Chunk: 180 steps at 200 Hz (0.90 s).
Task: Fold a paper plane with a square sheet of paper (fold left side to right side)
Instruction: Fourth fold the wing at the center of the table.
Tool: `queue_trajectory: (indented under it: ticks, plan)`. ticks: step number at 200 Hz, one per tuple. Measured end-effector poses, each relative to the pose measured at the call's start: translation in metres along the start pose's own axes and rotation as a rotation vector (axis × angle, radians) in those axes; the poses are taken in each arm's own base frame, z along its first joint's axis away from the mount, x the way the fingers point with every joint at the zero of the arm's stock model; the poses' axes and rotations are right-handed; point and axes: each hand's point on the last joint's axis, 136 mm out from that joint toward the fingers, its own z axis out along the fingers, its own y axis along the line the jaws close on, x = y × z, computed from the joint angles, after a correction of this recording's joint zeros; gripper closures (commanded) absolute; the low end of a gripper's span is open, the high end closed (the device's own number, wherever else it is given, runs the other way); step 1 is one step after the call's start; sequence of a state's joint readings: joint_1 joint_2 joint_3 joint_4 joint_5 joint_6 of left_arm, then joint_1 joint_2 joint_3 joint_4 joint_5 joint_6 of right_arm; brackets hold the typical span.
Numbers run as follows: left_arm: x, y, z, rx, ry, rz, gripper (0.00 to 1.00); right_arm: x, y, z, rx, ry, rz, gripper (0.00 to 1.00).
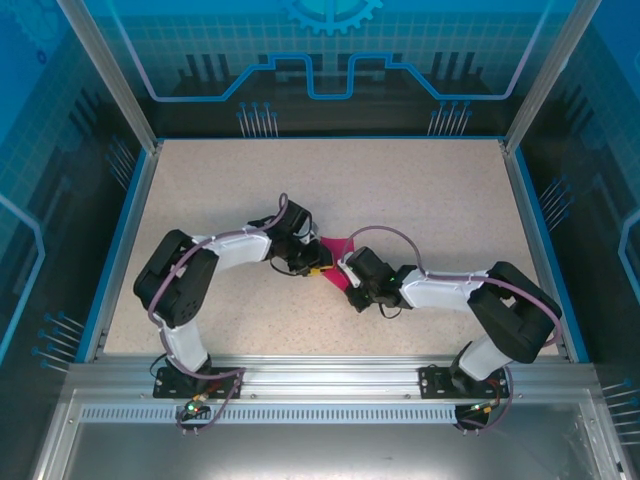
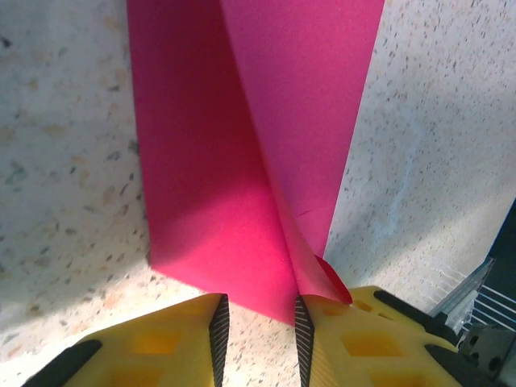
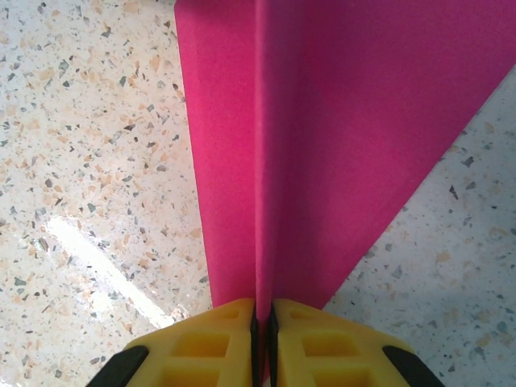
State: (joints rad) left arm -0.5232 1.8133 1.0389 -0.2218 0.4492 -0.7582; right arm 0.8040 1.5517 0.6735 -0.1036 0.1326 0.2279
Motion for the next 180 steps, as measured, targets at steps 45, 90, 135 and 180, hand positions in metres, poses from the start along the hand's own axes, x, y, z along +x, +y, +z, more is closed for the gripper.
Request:
queue_trajectory:
  ticks: [45,90,135,180]
  plan:
    - [-0.008,-0.007,0.011,0.009,0.009,0.005,0.67,0.0,0.0,0.0,-0.01,0.002,0.007,0.85]
    - [-0.012,-0.011,0.024,0.013,0.025,0.01,0.67,0.0,-0.001,0.0,-0.029,0.005,0.02,0.82]
    - [-0.015,-0.01,0.033,0.009,0.037,0.01,0.68,-0.001,0.002,0.0,-0.071,0.008,0.035,0.77]
    - [-0.015,-0.01,0.036,0.008,0.043,0.008,0.68,0.0,-0.002,-0.004,-0.129,0.006,0.095,0.68]
